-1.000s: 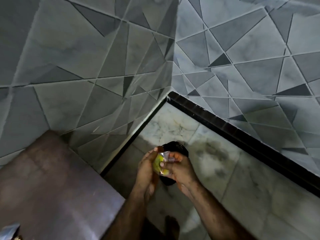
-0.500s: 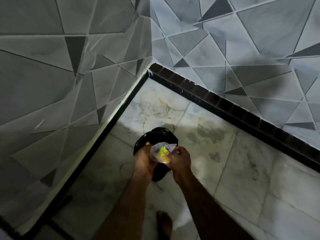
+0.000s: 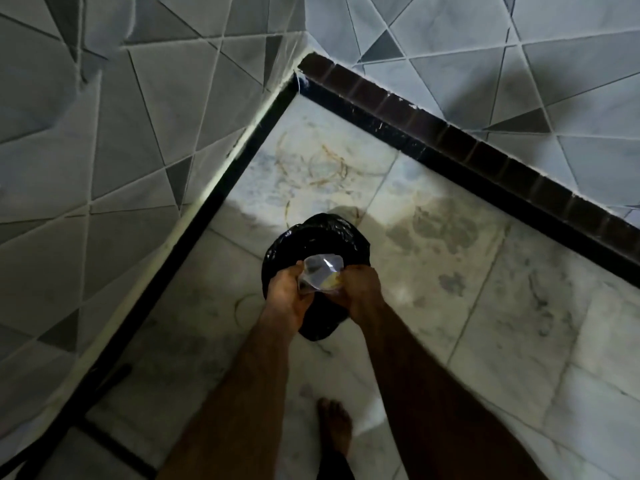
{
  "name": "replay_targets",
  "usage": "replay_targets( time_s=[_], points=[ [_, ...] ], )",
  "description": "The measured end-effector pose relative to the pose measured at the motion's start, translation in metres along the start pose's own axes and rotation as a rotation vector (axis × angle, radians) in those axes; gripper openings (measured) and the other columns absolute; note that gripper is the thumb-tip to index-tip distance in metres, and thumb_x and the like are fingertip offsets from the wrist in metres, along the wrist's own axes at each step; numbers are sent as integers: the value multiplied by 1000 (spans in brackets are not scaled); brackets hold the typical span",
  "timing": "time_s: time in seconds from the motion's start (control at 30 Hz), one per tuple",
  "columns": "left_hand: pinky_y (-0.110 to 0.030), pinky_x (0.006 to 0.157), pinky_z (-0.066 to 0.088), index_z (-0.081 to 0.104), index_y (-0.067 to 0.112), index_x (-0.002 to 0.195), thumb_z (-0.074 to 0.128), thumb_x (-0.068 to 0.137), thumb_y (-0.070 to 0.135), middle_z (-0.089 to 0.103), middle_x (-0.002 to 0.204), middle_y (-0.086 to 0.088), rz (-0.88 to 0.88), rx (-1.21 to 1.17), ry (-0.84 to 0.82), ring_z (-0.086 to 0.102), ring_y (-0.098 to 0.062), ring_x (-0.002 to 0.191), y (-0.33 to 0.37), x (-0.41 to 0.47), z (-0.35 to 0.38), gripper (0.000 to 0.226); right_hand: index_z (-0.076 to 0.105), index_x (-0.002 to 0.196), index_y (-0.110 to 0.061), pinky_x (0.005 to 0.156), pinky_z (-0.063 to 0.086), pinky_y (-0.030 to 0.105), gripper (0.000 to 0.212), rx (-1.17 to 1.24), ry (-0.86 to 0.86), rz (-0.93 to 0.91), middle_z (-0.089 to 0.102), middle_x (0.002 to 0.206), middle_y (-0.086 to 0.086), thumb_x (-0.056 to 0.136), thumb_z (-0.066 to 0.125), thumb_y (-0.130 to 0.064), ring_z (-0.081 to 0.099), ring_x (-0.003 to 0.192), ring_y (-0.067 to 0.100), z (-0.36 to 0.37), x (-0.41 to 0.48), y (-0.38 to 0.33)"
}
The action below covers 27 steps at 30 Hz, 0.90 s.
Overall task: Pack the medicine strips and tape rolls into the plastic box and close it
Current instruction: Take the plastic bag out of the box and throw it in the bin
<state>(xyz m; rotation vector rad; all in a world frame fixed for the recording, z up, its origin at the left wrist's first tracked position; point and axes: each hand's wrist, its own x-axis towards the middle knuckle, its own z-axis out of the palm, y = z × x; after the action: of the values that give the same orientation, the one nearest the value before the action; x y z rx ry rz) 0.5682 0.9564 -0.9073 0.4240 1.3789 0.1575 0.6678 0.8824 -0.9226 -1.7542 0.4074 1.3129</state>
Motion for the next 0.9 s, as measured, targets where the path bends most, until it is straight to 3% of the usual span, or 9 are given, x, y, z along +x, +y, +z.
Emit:
replay_targets(
  time_s=[0.1, 0.17, 0.23, 0.33, 0.43, 0.57, 0.7, 0.77, 0.9],
  points=[
    [-32, 71, 55, 56, 3, 131, 53, 97, 29, 63, 118, -15, -2, 21, 34, 64, -28, 94, -2, 11, -5, 42, 55, 82, -14, 67, 57, 34, 14, -9, -34, 33, 58, 82, 5, 92, 49, -5, 60, 72, 21, 3, 14, 3],
    [-32, 70, 53, 55, 9, 132, 54, 96, 31, 62, 127, -12, -11, 3, 69, 64, -28, 104, -2, 10, -6, 43, 57, 97, -9, 60, 56, 30, 6, 17, -41, 37, 58, 84, 6, 93, 52, -10, 59, 70, 19, 3, 19, 4],
    [-30, 68, 49, 53, 11, 134, 53, 96, 30, 60, 130, -11, -18, 6, 104, 61, -27, 110, -3, 10, -7, 43, 55, 115, -1, 59, 55, 32, 23, 71, -40, 45, 60, 95, 15, 94, 55, -10, 60, 74, 25, 4, 21, 5],
    [-31, 80, 43, 48, 12, 138, 49, 97, 30, 56, 135, -8, -36, 26, 101, 53, -25, 119, -5, 5, -6, 45, 54, 123, -4, 63, 54, 36, 32, 94, -39, 42, 58, 114, 22, 93, 57, -15, 62, 93, 37, 5, 19, 4],
    [-30, 82, 40, 49, 11, 137, 49, 98, 27, 58, 125, -7, -37, 25, 108, 53, -20, 105, -6, -1, -4, 43, 56, 117, -8, 65, 56, 39, 25, 70, -33, 53, 57, 100, 12, 94, 56, -16, 61, 84, 32, 6, 17, 2],
    [-29, 83, 42, 51, 10, 136, 51, 96, 26, 59, 130, -4, -26, 43, 113, 56, -20, 108, -8, -7, -2, 43, 58, 97, -9, 69, 55, 39, 7, 20, -37, 29, 60, 85, 9, 94, 54, -14, 62, 71, 25, 7, 5, 2],
    [-28, 90, 38, 45, 7, 140, 49, 98, 24, 52, 135, -3, -12, 104, 115, 48, -21, 127, -6, -20, 1, 46, 64, 78, -12, 72, 54, 34, 18, -64, -30, -65, 67, 90, 19, 93, 54, -15, 65, 78, 27, 6, -6, 5],
    [-28, 86, 38, 48, 6, 137, 48, 99, 25, 54, 131, -7, 10, 151, 108, 52, -20, 111, -1, -28, 3, 43, 68, 76, -9, 65, 51, 30, 20, -156, -20, -163, 68, 88, 22, 89, 58, -20, 63, 75, 27, 6, -16, 2],
    [-30, 89, 42, 57, 8, 127, 49, 98, 32, 61, 126, -12, 76, 248, 100, 57, -24, 103, 17, -51, 10, 39, 67, 63, -23, 76, 52, 51, 21, -194, 23, -287, 65, 70, 5, 77, 58, -36, 62, 72, 29, 10, -36, -10]
  ],
)
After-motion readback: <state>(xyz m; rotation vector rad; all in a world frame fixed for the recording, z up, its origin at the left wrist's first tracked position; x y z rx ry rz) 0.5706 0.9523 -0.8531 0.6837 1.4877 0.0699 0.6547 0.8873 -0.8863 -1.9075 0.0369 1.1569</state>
